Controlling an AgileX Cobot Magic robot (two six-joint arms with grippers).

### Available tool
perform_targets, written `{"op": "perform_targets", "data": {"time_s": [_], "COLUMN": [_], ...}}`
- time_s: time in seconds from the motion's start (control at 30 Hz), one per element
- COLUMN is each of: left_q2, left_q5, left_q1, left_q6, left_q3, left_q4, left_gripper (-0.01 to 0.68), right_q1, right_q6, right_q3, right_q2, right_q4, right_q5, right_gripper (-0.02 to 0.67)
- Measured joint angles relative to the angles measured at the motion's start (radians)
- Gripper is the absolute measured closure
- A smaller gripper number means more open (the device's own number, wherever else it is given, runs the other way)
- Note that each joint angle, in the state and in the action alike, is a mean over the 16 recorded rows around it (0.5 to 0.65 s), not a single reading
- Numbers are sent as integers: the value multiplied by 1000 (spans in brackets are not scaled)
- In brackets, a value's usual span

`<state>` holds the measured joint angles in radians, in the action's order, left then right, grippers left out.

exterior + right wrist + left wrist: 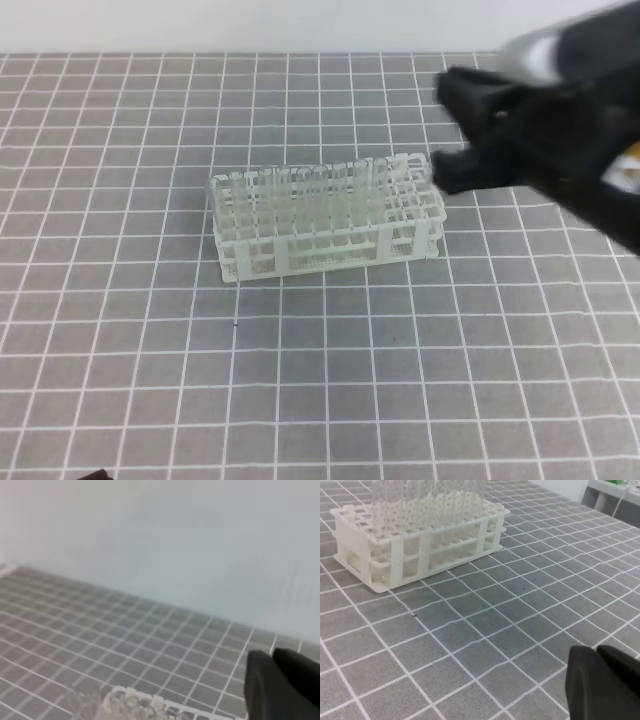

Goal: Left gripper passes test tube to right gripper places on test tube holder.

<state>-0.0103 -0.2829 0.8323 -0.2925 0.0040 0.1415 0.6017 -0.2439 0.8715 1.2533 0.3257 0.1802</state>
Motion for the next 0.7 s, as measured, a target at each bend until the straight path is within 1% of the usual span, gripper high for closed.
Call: {"op": "perform_targets", "data": {"time_s": [0.1, 0.2, 0.37, 0.5, 0.6, 0.7], "left_q2": [1, 3, 3, -1, -1, -3], "left_q5": [-1, -2, -2, 2, 2, 2], "left_q1": [0, 0, 0, 0, 0, 0], "left_q6": [0, 0, 0, 0, 0, 0], "left_q3": [-1, -2, -1, 2, 2, 3], "left_q4": [0, 0, 0, 0, 1, 1], "left_gripper": [675, 675, 675, 674, 674, 674], "right_q1": [0, -1, -1, -1, 0, -5], "right_q6": [-5, -5, -2, -2, -2, -2], "right_q3": [-44, -87, -142, -162, -177, -206], "right_q2": [-134, -262, -441, -531, -572, -602], "right_q4": [4, 11, 18, 15, 0, -28], "right_q5": [-99, -214, -458, -648, -732, -753], "right_gripper": [618, 649, 660, 661, 662, 662]}}
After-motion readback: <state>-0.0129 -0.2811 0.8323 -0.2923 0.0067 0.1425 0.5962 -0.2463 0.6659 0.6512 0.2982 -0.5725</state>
